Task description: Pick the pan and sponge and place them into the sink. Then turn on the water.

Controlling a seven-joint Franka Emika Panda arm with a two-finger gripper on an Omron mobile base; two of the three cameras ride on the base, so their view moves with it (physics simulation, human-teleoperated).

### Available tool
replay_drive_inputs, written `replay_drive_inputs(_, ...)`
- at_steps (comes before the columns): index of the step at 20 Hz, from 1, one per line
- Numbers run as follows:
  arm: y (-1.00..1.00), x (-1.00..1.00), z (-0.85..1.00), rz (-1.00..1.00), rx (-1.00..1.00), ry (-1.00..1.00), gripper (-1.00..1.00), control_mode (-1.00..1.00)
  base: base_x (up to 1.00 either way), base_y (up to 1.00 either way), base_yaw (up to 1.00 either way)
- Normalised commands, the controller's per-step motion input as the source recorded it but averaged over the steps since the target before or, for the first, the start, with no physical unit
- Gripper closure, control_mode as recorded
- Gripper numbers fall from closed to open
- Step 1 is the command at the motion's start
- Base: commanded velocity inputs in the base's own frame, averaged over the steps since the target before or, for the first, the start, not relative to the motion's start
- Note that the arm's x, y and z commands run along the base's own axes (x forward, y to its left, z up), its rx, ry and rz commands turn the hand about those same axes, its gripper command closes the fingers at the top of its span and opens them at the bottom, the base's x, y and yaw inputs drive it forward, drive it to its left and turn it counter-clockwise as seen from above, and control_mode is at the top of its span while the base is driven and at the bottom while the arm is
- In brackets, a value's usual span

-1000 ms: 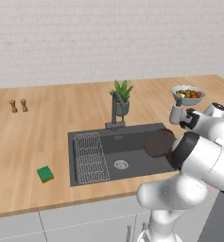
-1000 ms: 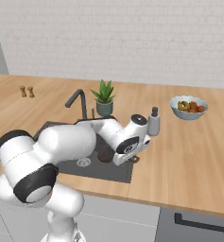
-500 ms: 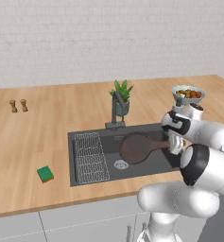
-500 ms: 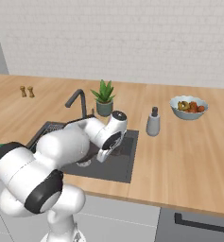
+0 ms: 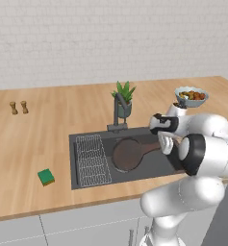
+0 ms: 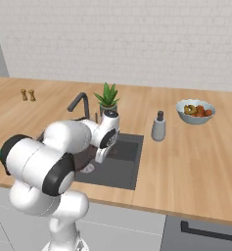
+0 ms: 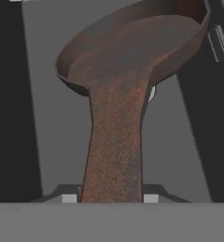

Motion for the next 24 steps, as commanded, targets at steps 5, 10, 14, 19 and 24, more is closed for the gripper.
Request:
replay_drive_inputs(5,0.45,0.02,-0.43,0.0,-0.16,0.0,1.0,-1.0,0.0,0.0,0.0)
replay_drive_inputs(10,0.33,0.09,-0.38,0.0,-0.12,0.0,1.0,-1.0,0.0,0.0,0.0)
replay_drive_inputs(14,0.35,0.13,-0.29,0.0,-0.12,0.0,1.0,-1.0,0.0,0.0,0.0)
replay_drive_inputs(19,0.26,0.05,-0.28,0.0,-0.1,0.0,-1.0,-1.0,0.0,0.0,0.0)
replay_drive_inputs(24,0.01,-0.16,0.0,0.04,-0.01,-0.1,-1.0,-1.0,0.0,0.0,0.0)
